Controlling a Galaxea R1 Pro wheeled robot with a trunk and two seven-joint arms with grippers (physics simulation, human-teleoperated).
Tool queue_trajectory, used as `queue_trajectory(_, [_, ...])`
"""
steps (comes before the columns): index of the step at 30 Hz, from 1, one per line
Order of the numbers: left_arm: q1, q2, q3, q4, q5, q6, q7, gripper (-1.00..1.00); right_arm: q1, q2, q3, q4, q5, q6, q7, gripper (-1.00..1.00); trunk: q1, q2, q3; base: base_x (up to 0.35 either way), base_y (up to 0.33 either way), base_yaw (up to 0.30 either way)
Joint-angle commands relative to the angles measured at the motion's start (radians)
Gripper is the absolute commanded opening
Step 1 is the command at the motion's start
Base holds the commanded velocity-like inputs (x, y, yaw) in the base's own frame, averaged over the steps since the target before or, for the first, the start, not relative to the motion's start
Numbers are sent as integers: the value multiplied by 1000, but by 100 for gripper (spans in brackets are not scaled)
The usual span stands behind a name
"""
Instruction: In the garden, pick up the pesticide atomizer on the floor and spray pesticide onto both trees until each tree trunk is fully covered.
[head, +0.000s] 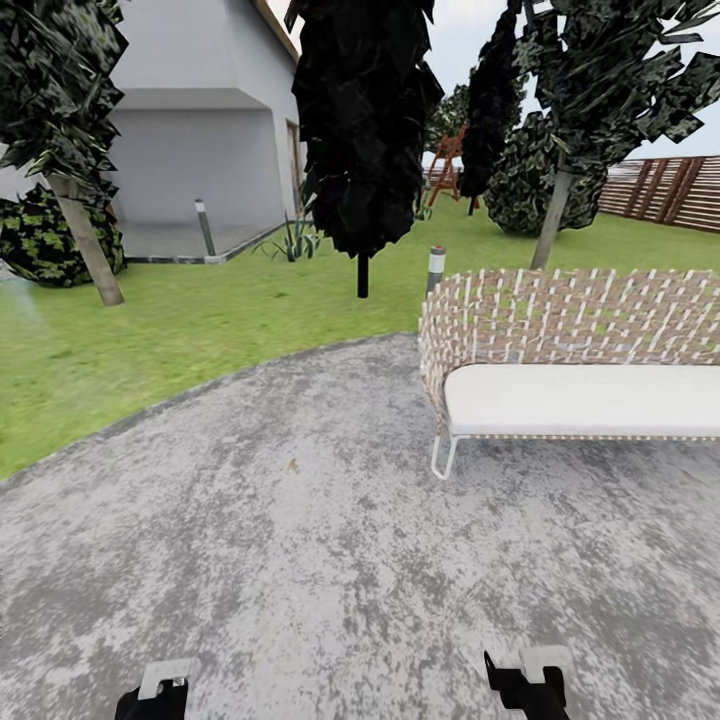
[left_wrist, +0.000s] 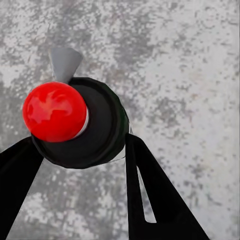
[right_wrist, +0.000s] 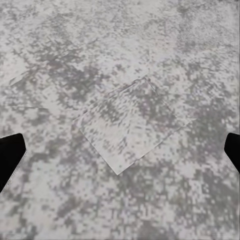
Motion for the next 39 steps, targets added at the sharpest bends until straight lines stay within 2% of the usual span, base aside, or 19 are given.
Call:
queue_trajectory(1, [-1, 0, 2, 1, 2, -3, 0, -100, 0, 0, 0, 1, 2, -3, 0, 100, -4, 7, 4, 0, 0, 71])
queue_trajectory(3, [-1, 0, 2, 1, 2, -3, 0, -100, 0, 0, 0, 1, 2, -3, 0, 100, -12, 21, 13, 0, 0, 71])
queue_trajectory(15, [-1, -6, 2, -1, 1, -2, 0, -100, 0, 0, 0, 0, 2, -2, -2, 100, -12, 21, 30, 0, 0, 117])
queue_trajectory(35, [-1, -9, 1, 3, 0, -1, 0, -100, 0, 3, 2, 0, 2, -1, -2, 100, -12, 21, 28, 0, 0, 275])
queue_trajectory(39, [-1, -10, 1, 4, 2, -2, 0, -100, 0, 3, 2, 0, 3, -1, -2, 100, -12, 21, 27, 200, 13, 279])
